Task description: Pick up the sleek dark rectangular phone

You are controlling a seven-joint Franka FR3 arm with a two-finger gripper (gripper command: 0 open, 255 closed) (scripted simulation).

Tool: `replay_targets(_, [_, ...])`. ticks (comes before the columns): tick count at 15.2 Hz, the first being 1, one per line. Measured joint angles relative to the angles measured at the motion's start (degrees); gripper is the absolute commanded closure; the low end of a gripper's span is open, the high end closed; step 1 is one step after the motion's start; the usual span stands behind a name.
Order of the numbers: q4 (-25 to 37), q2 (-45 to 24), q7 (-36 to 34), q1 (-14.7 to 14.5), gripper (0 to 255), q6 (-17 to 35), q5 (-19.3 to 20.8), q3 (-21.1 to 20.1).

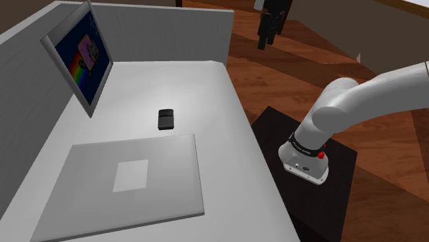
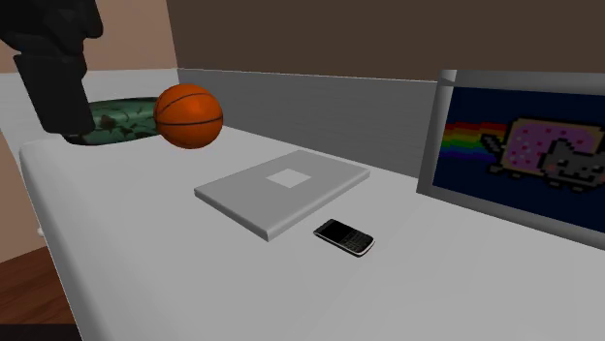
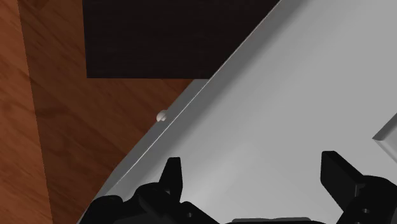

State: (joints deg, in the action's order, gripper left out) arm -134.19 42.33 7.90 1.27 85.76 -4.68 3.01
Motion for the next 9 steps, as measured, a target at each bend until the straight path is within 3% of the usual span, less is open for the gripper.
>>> replay_targets(2, [-0.2,-0.3,-0.9,-0.1,0,0.6,-0.4,-0.6])
replay_targets(9, [-2.9,-5.1,-13.8,-1.0,0,7.9,-6.1,-8.8])
